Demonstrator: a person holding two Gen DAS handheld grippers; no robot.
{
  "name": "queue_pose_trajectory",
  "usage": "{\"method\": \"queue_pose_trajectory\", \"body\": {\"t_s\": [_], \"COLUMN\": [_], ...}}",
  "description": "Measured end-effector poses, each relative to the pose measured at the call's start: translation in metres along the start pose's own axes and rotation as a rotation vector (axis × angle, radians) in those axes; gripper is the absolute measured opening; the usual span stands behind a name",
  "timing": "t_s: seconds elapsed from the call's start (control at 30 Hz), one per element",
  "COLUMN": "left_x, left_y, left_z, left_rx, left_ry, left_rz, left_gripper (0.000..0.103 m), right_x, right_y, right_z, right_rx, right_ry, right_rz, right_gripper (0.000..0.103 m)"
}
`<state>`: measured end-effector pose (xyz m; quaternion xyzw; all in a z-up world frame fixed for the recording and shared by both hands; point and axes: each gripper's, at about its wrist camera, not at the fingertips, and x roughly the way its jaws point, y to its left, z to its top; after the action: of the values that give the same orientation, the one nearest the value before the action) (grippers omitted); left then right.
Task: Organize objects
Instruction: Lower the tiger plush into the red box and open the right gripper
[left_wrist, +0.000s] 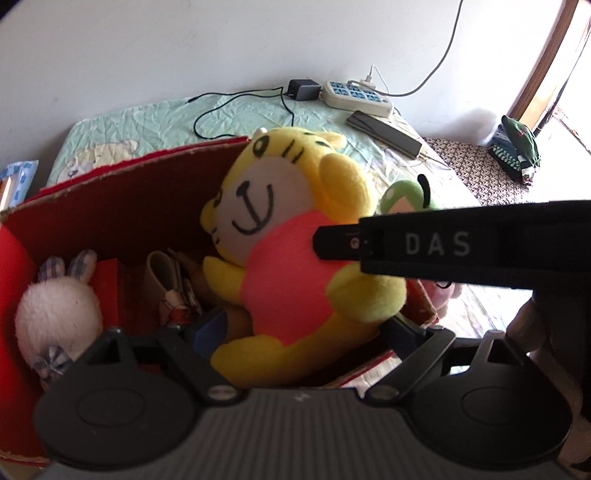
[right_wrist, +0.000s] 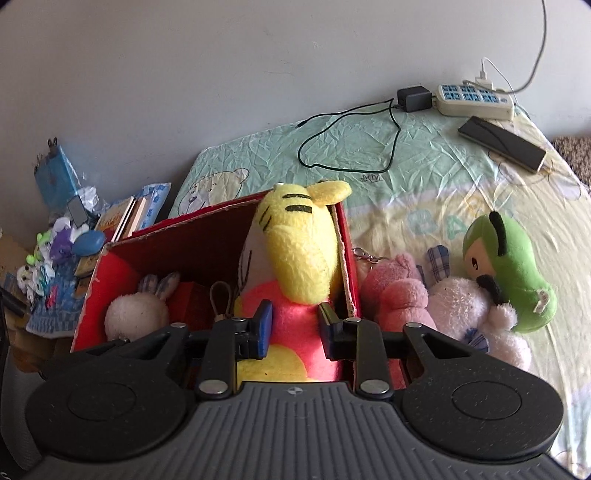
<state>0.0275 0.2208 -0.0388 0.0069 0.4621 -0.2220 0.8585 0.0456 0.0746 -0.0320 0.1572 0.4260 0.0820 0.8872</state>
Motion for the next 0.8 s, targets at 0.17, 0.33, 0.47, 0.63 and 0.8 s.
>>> {"method": "queue_pose_trajectory", "body": {"t_s": [0.17,0.33,0.47,0.63,0.8], "left_x": [0.004,0.007,0.008,0.007,0.005], "left_y": [0.0,-0.003,-0.004,-0.005,-0.008], "left_z": [0.001,0.002,0.001,0.002,0.001], "left_rx": [-0.006,-0.002,-0.002,-0.001,0.012], "left_ry": [0.011,0.019,0.014,0.013,0.005], "left_rz": [0.003,0.013,0.041,0.051,0.074], "left_gripper": [0.093,0.093,0.098,0.098,0.098], "right_x": [0.0,-0.003,-0.005,-0.007,-0.011], "right_y": [-0.01,-0.017,-0.023,-0.026,-0.029], "right_z": [-0.006,-0.011,-0.014,-0.017,-0.02], "right_rx": [0.064,0.106,0.14,0.149,0.167], "right_ry": [-0.022,-0.039,-0.047,-0.056,-0.063], "right_rz": [0.023,0.056,0.087,0.103,0.119], "right_gripper": [0.034,0.034,0.034,0.034,0.034]}}
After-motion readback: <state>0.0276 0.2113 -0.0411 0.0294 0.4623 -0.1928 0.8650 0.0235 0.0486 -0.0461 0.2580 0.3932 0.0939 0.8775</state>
